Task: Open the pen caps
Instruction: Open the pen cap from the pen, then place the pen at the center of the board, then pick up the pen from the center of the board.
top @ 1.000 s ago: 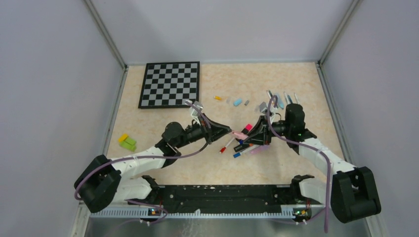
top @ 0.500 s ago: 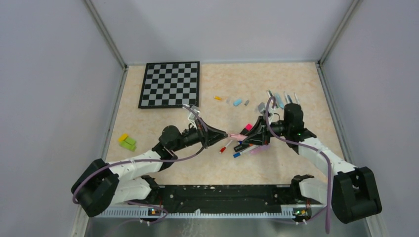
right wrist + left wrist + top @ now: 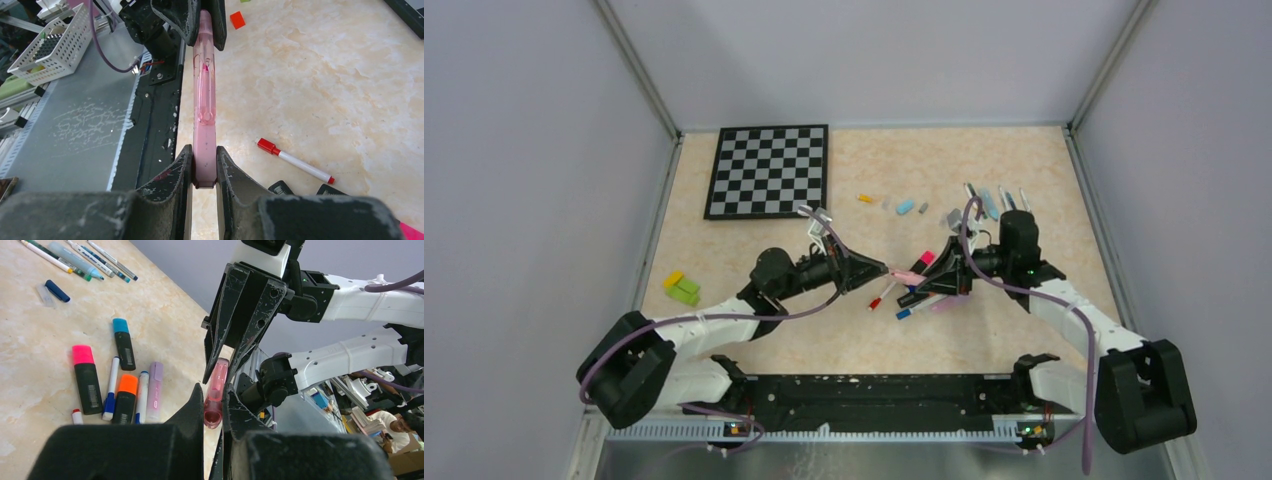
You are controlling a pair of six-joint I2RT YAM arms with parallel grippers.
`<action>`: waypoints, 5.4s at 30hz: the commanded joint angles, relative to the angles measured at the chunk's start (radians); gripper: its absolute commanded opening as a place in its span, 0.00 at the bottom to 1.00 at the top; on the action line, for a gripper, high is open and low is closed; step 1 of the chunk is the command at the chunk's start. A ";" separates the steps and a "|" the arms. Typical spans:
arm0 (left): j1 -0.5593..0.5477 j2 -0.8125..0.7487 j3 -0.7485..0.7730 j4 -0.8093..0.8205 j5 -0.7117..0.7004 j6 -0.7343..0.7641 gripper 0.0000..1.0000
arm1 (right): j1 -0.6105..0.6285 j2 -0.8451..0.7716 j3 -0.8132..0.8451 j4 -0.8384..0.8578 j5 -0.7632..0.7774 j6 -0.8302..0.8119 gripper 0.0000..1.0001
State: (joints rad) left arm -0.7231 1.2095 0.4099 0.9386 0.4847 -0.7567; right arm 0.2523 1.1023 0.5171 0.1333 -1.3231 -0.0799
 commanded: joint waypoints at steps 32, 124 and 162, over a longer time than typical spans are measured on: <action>0.050 0.079 0.154 -0.062 0.007 0.102 0.00 | 0.020 -0.006 0.139 -0.406 0.132 -0.434 0.07; 0.301 0.726 0.356 -0.064 -0.109 -0.248 0.26 | -0.357 -0.021 0.176 -0.334 0.061 -0.205 0.03; -0.130 0.095 0.265 -0.918 -0.469 0.322 0.72 | -0.377 -0.020 0.169 -0.569 0.133 -0.589 0.22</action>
State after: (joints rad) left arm -0.8082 1.2232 0.5915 0.0837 0.1764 -0.5037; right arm -0.1097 1.0740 0.6807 -0.4202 -1.1843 -0.6098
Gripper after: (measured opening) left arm 0.766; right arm 0.212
